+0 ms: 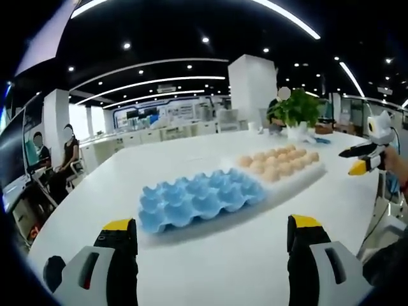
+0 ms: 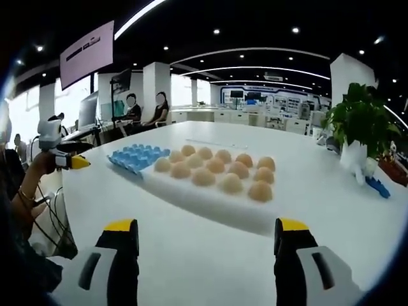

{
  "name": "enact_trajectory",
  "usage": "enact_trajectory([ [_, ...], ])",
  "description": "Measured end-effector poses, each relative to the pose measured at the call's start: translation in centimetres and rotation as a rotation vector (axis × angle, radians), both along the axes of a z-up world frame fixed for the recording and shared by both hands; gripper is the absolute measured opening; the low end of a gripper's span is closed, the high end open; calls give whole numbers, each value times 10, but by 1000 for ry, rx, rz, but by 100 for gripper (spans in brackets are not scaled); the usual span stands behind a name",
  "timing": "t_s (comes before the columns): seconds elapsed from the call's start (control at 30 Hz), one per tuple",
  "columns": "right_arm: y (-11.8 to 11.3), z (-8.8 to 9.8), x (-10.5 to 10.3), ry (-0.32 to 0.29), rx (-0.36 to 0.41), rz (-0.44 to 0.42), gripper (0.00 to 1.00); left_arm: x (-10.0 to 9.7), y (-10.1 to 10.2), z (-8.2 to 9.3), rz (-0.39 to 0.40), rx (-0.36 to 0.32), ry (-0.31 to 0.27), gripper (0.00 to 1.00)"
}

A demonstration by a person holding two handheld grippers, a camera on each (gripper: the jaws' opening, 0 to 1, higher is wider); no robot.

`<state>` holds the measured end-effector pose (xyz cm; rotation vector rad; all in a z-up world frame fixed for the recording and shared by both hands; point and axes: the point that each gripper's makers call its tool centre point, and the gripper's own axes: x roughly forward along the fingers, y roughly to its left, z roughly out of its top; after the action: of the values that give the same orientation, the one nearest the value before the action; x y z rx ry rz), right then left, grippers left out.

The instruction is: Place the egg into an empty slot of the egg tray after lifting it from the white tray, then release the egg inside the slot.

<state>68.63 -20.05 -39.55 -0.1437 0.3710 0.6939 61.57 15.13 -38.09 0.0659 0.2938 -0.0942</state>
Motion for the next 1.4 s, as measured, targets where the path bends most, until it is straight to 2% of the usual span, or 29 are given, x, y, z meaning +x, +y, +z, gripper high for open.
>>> enact_trajectory([
  [0.43,7,-4,8,17,19,-5,90,2,2,0,-2,4,4,100],
  [0.57,9,0,9,10,45,-9,90,3,1,-1,-2,11,-4,100],
  [0.8,15,6,17,-2,35,-12,88,2,1,-4,2,13,12,100],
  [1.4,34,18,34,-28,30,6,85,-1,1,0,2,10,3,100],
])
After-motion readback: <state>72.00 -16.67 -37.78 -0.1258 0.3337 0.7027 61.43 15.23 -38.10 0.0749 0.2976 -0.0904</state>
